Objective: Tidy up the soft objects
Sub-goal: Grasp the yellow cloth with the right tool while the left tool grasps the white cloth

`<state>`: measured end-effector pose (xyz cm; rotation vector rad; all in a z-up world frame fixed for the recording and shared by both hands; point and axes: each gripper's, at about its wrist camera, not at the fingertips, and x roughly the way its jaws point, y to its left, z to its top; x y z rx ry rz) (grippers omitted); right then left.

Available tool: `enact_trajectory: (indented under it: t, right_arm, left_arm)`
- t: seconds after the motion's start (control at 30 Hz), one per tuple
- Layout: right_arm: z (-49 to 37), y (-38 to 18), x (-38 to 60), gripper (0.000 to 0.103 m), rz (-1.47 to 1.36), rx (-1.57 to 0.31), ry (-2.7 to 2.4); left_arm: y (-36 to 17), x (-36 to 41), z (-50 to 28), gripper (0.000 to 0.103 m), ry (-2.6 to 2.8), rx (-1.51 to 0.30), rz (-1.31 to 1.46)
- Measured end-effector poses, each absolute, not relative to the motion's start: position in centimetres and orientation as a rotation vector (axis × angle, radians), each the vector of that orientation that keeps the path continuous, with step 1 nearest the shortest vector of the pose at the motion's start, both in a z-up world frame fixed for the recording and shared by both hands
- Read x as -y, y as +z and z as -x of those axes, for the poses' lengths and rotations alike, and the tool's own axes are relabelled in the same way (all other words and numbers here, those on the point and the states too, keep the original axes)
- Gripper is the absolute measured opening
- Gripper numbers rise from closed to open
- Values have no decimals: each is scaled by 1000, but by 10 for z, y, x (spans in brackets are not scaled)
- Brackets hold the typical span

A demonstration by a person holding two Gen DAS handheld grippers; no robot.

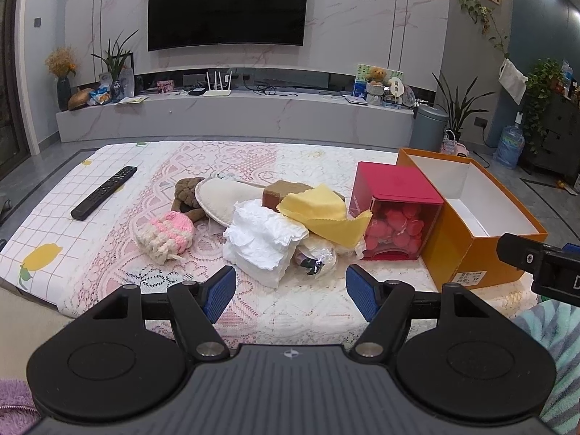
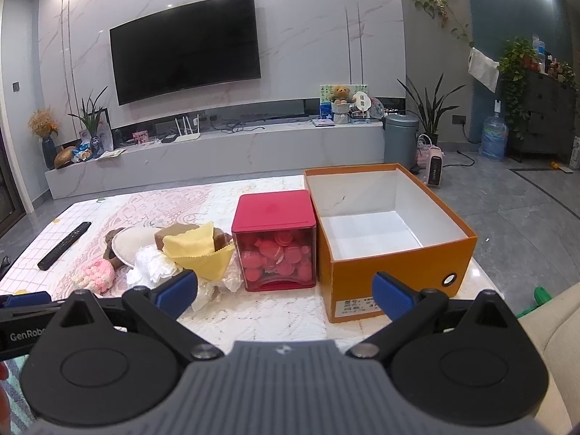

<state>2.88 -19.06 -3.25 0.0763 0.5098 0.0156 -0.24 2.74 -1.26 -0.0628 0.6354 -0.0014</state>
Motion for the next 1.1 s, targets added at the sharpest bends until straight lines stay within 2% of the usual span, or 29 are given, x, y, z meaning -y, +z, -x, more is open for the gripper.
enact_trajectory:
  t: [0.43, 0.73, 0.8, 0.87, 1.03, 1.1]
  right_arm:
    - [-37, -41, 174, 100, -62, -495, 68]
    - [-69, -61, 154, 100, -48, -529, 214]
    - [-78, -66, 147, 96, -16, -532, 253]
    - [-89, -72, 140, 85, 23, -536, 308]
    - [-123, -91, 121, 76, 139, -536, 383]
    - [-138, -99, 114, 72, 187, -538, 399]
  left_arm:
    - [-22, -47, -4, 81, -27, -666, 99]
    - [-33, -65, -22, 68, -51, -672, 74]
    - [-36, -67, -29, 68, -77, -675, 69]
    - [-38, -71, -37, 68, -103, -683, 75]
    - [-48, -71, -64, 69, -126, -722, 31]
    - [-54, -68, -77, 73, -128, -738, -3]
